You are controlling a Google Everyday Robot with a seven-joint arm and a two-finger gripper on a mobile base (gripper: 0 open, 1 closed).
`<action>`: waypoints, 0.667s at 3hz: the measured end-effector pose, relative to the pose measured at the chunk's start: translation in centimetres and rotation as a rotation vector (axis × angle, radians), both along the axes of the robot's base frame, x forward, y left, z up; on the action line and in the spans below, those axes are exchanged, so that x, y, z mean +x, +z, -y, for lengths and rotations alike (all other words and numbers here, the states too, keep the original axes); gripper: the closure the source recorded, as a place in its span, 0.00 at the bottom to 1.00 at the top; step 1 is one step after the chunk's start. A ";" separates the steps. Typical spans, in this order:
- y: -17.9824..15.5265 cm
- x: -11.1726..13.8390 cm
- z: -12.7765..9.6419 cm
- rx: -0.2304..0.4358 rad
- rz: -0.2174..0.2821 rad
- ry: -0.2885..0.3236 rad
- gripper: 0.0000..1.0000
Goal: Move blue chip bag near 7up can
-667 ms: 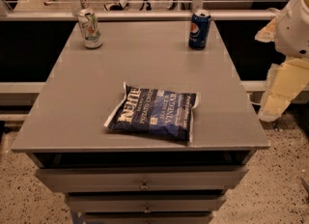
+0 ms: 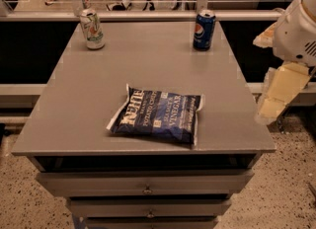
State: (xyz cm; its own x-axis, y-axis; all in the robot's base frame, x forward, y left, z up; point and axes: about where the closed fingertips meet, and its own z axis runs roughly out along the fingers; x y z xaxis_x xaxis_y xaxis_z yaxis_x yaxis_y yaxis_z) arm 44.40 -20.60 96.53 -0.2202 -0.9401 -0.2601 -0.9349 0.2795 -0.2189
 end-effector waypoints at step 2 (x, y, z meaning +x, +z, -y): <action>-4.6 2.4 -6.1 0.219 -0.047 0.078 0.00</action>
Offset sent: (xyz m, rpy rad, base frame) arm 0.0393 0.0992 -0.0695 0.3583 0.0568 0.1435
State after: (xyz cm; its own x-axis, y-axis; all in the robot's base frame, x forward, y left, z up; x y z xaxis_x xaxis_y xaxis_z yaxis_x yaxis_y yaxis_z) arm 46.76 -14.48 91.95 -0.1662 -0.8769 -0.4511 -0.9632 0.2424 -0.1163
